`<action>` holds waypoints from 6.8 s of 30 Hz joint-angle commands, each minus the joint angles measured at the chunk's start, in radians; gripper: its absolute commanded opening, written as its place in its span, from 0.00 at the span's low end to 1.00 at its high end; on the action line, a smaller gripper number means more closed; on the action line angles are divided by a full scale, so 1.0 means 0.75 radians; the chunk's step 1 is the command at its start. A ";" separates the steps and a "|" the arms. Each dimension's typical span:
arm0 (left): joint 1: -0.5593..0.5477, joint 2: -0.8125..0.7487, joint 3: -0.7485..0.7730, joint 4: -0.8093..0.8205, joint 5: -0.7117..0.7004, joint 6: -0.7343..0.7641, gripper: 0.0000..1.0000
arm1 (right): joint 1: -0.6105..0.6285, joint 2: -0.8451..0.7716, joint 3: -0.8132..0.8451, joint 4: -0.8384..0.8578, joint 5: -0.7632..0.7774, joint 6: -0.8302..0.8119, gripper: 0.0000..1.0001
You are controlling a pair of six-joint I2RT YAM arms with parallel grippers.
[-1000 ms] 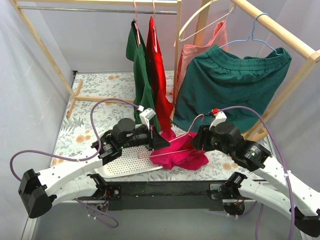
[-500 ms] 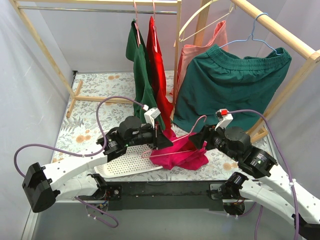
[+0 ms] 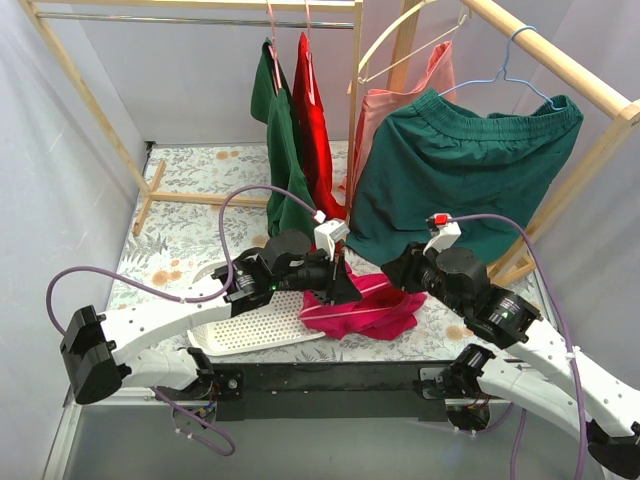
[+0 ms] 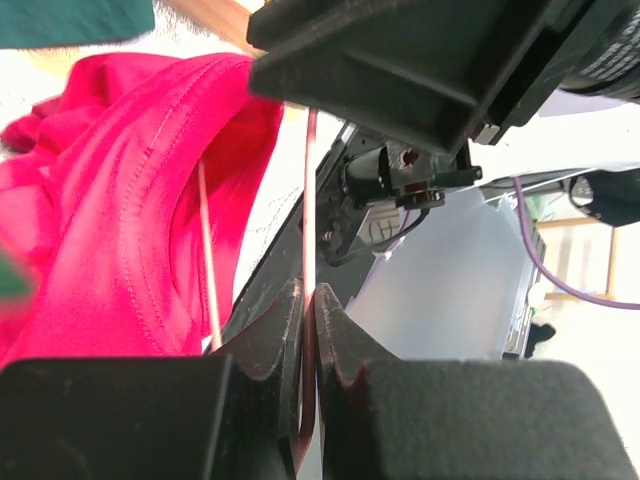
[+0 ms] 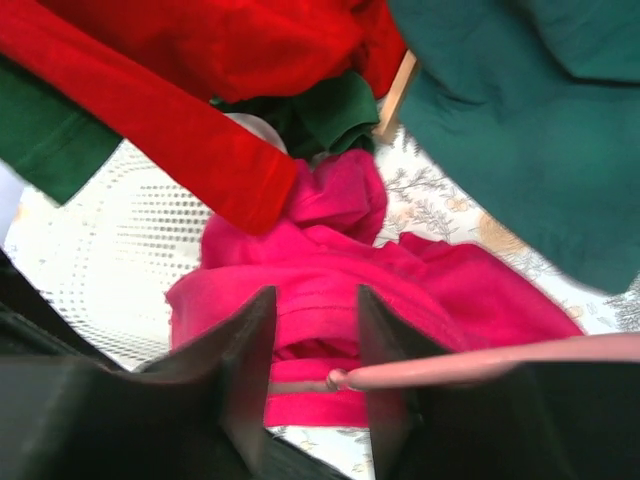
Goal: Place the t-shirt on the hanger
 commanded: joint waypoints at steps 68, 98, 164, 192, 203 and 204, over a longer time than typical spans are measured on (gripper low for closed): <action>-0.147 0.093 0.569 -1.126 -0.511 -0.173 0.00 | -0.004 -0.024 0.098 -0.038 0.208 -0.095 0.01; -0.112 -0.312 0.203 -0.950 -0.368 -0.428 0.00 | -0.002 0.027 0.184 -0.130 0.472 -0.165 0.01; -0.028 -0.071 1.191 -1.257 -0.383 0.246 0.33 | 0.005 0.729 1.387 -0.364 0.049 -0.576 0.01; -0.030 -0.036 1.017 -1.349 -0.335 0.500 0.41 | 0.003 0.645 1.245 -0.415 0.104 -0.476 0.01; -0.046 0.091 1.109 -1.243 -0.362 0.598 0.16 | 0.003 0.663 1.313 -0.441 0.049 -0.500 0.01; -0.046 0.105 1.117 -1.230 -0.364 0.606 0.16 | 0.003 0.669 1.319 -0.441 0.022 -0.504 0.01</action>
